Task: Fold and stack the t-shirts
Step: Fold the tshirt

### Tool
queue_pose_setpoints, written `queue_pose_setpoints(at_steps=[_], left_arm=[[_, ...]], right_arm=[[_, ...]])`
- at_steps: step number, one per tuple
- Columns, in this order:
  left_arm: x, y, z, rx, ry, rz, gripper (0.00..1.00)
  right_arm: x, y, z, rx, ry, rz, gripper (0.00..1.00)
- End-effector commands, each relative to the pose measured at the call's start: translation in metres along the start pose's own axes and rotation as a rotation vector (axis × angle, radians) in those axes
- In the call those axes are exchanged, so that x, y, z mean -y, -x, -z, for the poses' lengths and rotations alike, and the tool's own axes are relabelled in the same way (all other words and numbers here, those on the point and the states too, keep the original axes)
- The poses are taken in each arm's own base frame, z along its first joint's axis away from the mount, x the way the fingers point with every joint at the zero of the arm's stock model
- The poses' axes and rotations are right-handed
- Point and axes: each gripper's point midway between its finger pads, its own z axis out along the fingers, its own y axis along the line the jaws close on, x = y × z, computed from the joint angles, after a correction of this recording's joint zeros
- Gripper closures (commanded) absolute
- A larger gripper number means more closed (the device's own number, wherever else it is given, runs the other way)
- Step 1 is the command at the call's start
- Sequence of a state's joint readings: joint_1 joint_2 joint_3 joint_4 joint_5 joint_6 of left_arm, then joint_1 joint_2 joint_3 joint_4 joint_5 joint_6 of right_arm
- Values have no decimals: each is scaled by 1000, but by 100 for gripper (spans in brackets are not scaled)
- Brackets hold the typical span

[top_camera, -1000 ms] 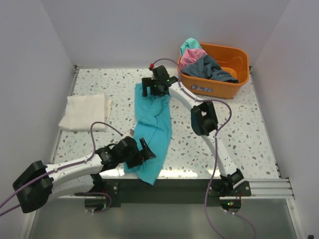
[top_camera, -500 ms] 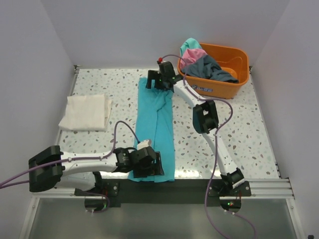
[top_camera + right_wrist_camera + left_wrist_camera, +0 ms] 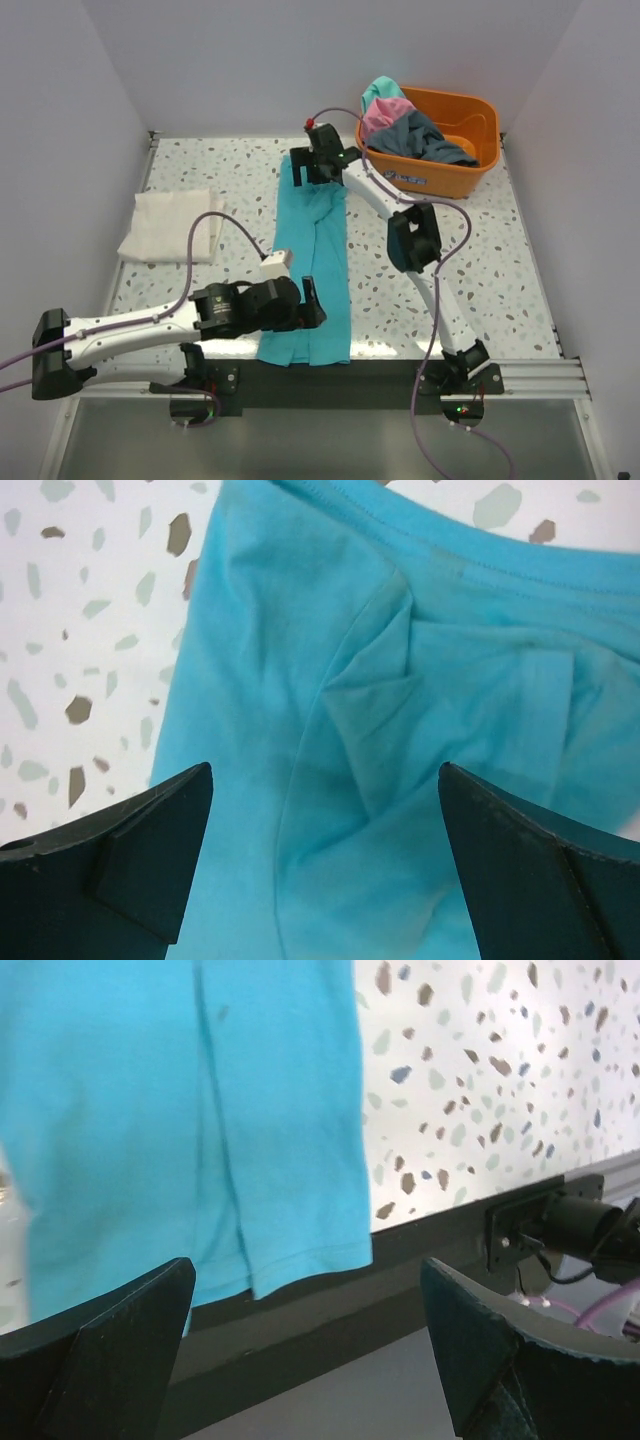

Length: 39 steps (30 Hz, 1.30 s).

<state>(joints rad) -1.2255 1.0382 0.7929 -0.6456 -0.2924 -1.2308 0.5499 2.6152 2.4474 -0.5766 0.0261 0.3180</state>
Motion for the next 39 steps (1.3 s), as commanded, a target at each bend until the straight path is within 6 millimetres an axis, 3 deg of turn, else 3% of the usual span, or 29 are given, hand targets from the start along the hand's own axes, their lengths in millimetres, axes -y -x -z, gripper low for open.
queue_pose_setpoints(at_steps=[1,3,4,6,7,9,10,14,18,19,20,22,26,31,35,37,39], left_arm=[[-41,23,20,133,145,41,0],[-76,24,21,181,253,63,0],[-83,25,24,195,260,98,0],[-112,19,28,203,343,114,0],[-118,19,31,216,341,151,0],[-139,16,33,239,387,167,0],[-140,18,34,255,362,189,0],[-147,15,27,253,341,196,0],[-142,14,13,220,325,142,0],[-141,18,11,227,326,133,0],[-137,19,8,213,312,133,0],[-141,21,2,189,330,123,0],[-130,26,-11,183,261,115,0],[-132,14,-21,136,244,121,0],[-135,6,-32,102,224,132,0],[-135,7,-33,95,225,127,0],[-138,12,-31,105,244,131,0]], right_arm=[[-19,40,84,107,-101,67,1],[-35,41,117,143,-136,101,1],[-27,18,119,96,-189,117,1],[-31,3,144,85,-247,124,1],[-23,-31,144,7,-291,96,1],[-30,-60,152,-26,-293,64,1],[-25,-82,156,-46,-302,62,1],[-36,-132,158,-108,-262,36,1],[-32,-164,134,-180,-258,46,1],[-33,-158,137,-173,-264,48,1],[-28,-166,127,-201,-291,63,1],[-26,-163,120,-201,-310,72,1],[0,-170,92,-251,-322,11,1],[27,-152,66,-249,-310,-14,1],[29,-140,47,-245,-249,48,1],[23,-130,47,-232,-214,106,1],[14,-133,52,-247,-142,141,1]])
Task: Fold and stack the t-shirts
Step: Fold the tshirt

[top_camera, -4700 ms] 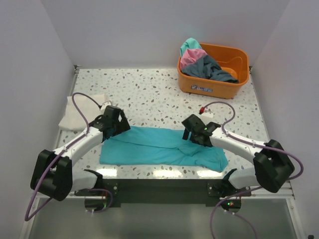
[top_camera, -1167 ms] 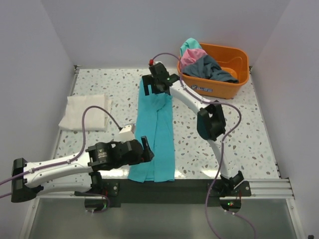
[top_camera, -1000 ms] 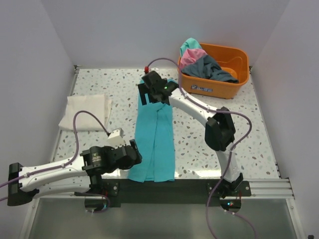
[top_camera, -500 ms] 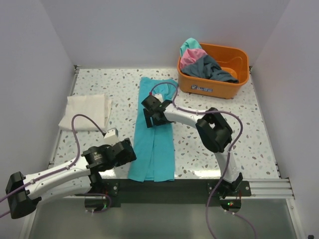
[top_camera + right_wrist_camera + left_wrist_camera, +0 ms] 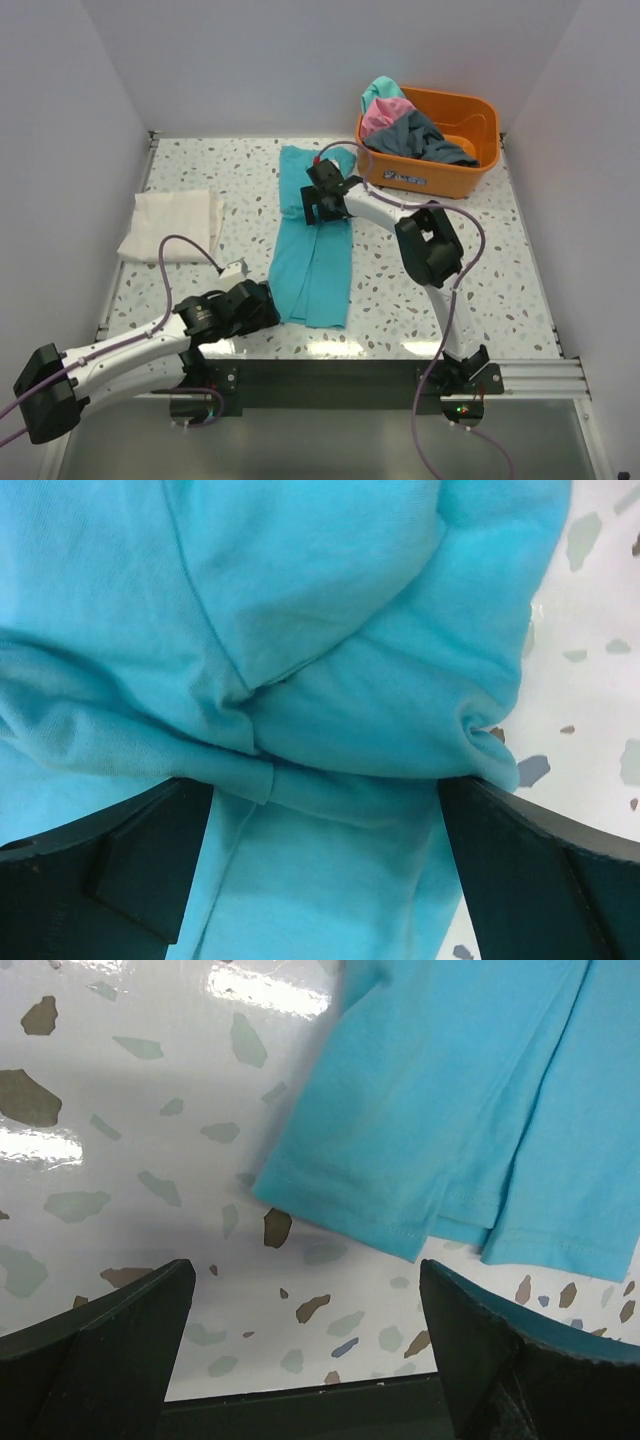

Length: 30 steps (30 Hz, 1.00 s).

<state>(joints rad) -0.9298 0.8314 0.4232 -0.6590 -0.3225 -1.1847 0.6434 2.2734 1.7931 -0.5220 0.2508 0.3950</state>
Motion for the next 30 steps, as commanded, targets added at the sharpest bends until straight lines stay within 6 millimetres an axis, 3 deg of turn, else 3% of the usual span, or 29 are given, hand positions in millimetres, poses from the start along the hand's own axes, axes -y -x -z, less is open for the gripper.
queue_pose_setpoints(at_steps=[1,3,8,10,11,12,14,15,16,20,22,26,27,29,30], left_arm=[[11,12,0,23,-33,-1,0],[7,25,-1,43,-7,3,0],[13,43,-16,38,-40,-18,0],[21,43,-22,21,-71,-39,0],[22,41,-24,8,-78,-44,0],[22,38,-26,-8,-73,-51,1],[18,31,-27,-43,-62,-53,11],[16,28,-26,-52,-60,-53,16],[11,23,-24,-71,-46,-52,24],[-2,4,-21,-107,-66,-25,34],[3,-2,-20,-114,-123,-20,37],[-5,-12,-30,-143,-104,-28,46],[-7,-14,-33,-157,-84,-34,50],[-4,-10,-35,-147,-77,-39,65],[-4,-10,-36,-153,-69,-41,70]], right_arm=[[-16,-13,2,-30,111,129,1],[-17,-14,13,-22,137,153,1],[-32,8,74,85,167,206,1],[-35,6,92,112,142,209,1],[-35,13,111,151,144,194,1],[-31,4,112,140,131,161,1],[-27,2,133,161,136,78,1],[-17,-17,130,122,112,60,1],[-12,-22,136,121,104,37,1],[4,-64,154,93,113,-54,1],[10,-87,166,78,141,-101,1],[-1,-129,179,5,263,-154,1],[-3,-151,178,-50,287,-154,1],[-5,-166,185,-80,316,-195,2],[-3,-182,184,-115,324,-206,2]])
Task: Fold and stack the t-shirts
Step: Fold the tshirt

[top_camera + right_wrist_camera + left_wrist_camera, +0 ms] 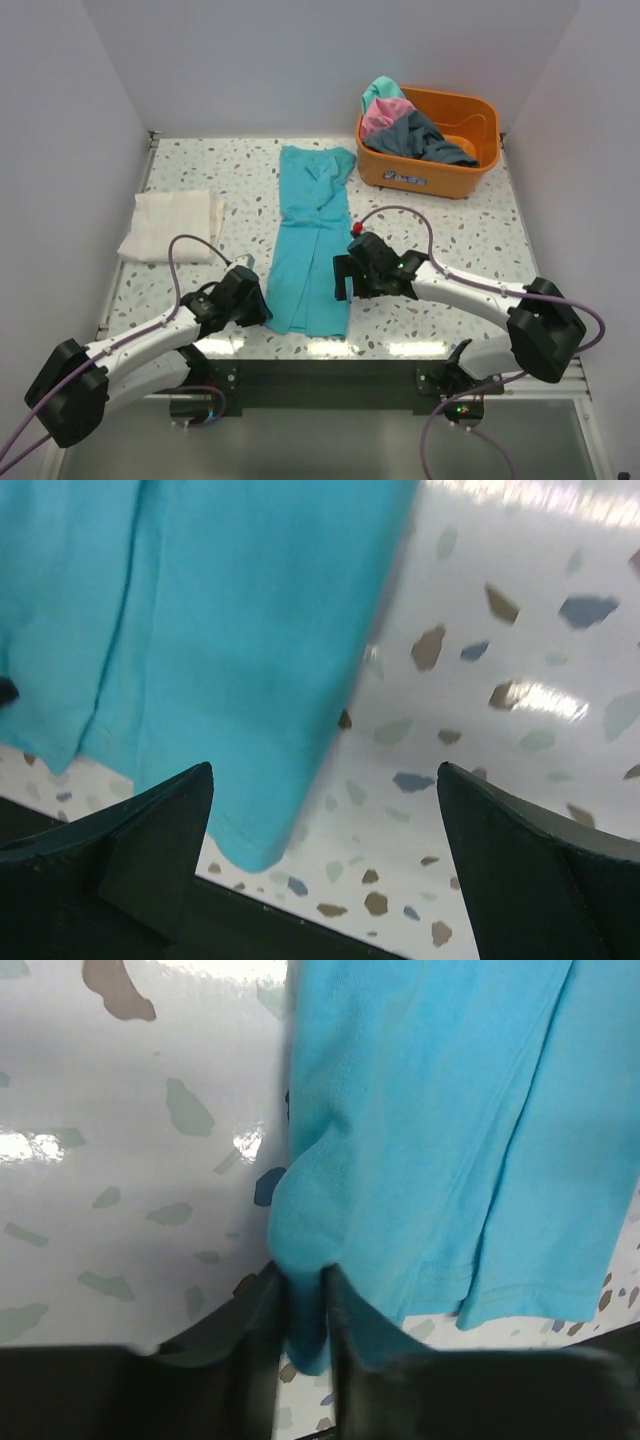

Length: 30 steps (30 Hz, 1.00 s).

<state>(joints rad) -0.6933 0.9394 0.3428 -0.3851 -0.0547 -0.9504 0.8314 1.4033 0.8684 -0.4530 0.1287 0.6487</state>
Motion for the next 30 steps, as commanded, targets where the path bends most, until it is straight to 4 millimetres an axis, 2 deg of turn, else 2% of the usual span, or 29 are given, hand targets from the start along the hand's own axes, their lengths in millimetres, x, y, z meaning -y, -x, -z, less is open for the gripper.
queue_pose_setpoints(at_steps=[1,2,4,10,14,15,20,23,24,26,27,30], left_arm=[[-12,-12,-7,-56,45,-17,81],[-13,-13,-7,-57,50,-17,87],[-13,-15,-6,-68,48,-21,100],[-14,-28,-2,-105,9,-4,100],[-14,-34,0,-114,-18,17,100],[-13,-34,0,-116,-24,23,100],[-10,-39,4,-132,-52,37,100],[-6,-46,10,-160,-74,44,100],[3,-54,13,-197,-130,32,100],[8,-65,19,-231,-153,-1,100],[2,-69,22,-246,-118,-15,100],[14,-76,35,-278,-126,-65,100]], right_arm=[[-22,-30,11,-61,139,-117,3],[-24,-32,15,-51,155,-153,4],[-25,-52,14,-90,185,-173,7],[-45,-77,10,-131,267,-236,20],[-41,-92,-1,-160,224,-258,30],[-41,-97,-3,-171,217,-253,40],[-34,-112,-5,-201,139,-215,51],[-32,-125,2,-215,122,-183,81],[-33,-128,5,-212,123,-162,98],[-32,-130,14,-207,115,-138,100],[-33,-133,18,-212,118,-120,100],[-39,-143,31,-232,143,-82,100]])
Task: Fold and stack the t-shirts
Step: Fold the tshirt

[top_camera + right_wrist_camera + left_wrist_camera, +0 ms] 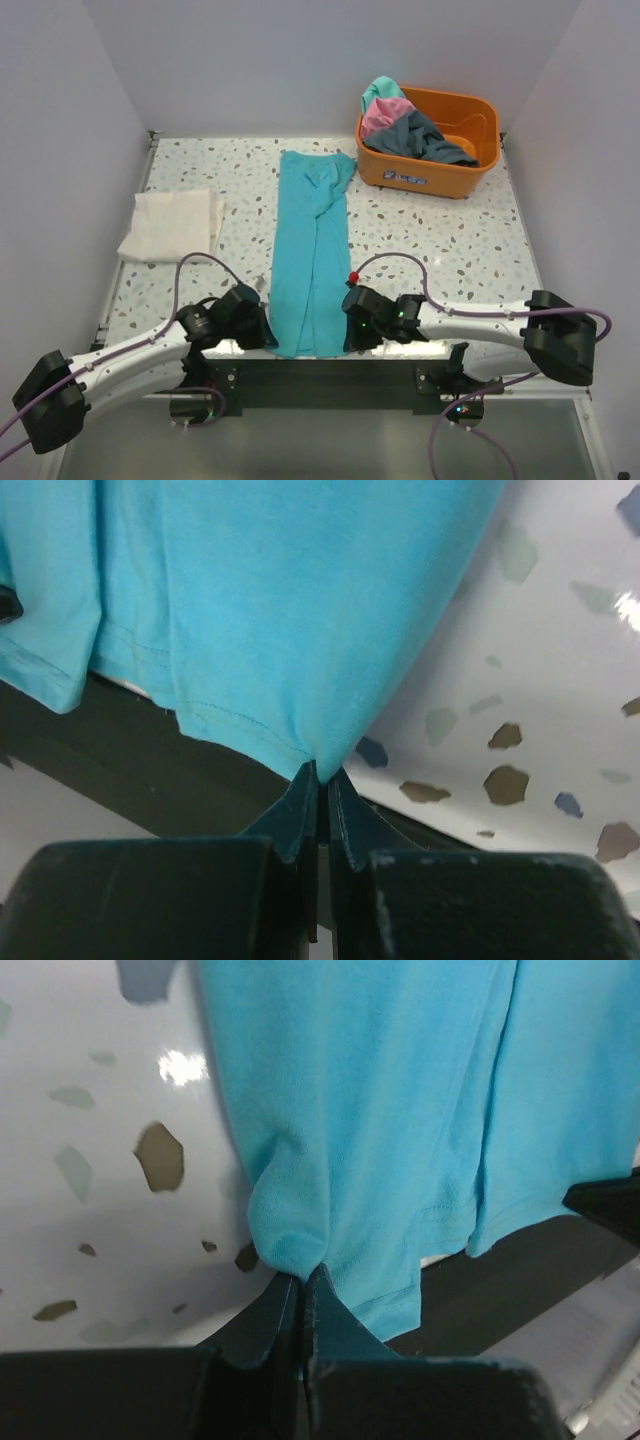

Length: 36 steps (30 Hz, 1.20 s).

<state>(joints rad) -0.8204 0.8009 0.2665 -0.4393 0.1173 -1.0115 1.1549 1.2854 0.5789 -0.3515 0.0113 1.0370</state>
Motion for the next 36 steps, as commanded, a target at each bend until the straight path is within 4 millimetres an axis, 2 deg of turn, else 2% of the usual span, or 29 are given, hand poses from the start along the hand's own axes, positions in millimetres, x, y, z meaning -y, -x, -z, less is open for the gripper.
queue_pose_setpoints(at_steps=[1,4,7,10,11,12,13,17,18,20,23,24,26,28,29,30,32,33,36], left_arm=[[12,-20,15,-95,1,-34,100],[24,-17,22,-85,-21,-43,100],[41,-3,27,-36,-64,-63,100],[57,11,28,5,-87,-88,100],[55,13,24,4,-67,-96,100],[65,21,25,32,-85,-109,100],[65,25,22,36,-67,-109,100],[87,51,25,115,-71,-134,100],[91,64,27,161,-64,-126,100],[94,78,27,202,-61,-128,100],[97,112,26,279,-70,-108,100],[101,130,30,316,-90,-92,100],[100,147,27,357,-65,-98,100],[104,169,32,419,-34,-109,100],[99,174,24,415,9,-119,100],[105,188,29,445,9,-122,100],[99,200,19,453,61,-123,100],[101,215,22,486,75,-116,100],[91,236,18,512,141,-98,100]], right_arm=[[-7,-9,16,3,1,21,100],[-11,-18,21,-8,14,37,100],[-7,-9,25,40,-19,36,100],[-14,13,37,129,-28,50,100],[-20,21,42,160,-20,56,100],[-19,31,46,214,-32,58,100],[-19,37,49,245,-38,57,100],[-24,78,64,374,-43,14,100],[-25,85,66,388,-41,15,100],[-29,100,69,411,-40,32,100],[-26,135,69,459,-57,9,100],[-27,142,69,471,-63,11,100],[-32,162,76,513,-76,24,100],[-24,180,71,533,-131,13,100],[-22,196,70,547,-146,0,100],[-20,203,68,548,-154,-8,100],[-20,218,69,558,-151,-20,100],[-15,228,63,561,-159,-35,100],[-13,246,63,566,-171,-38,100]])
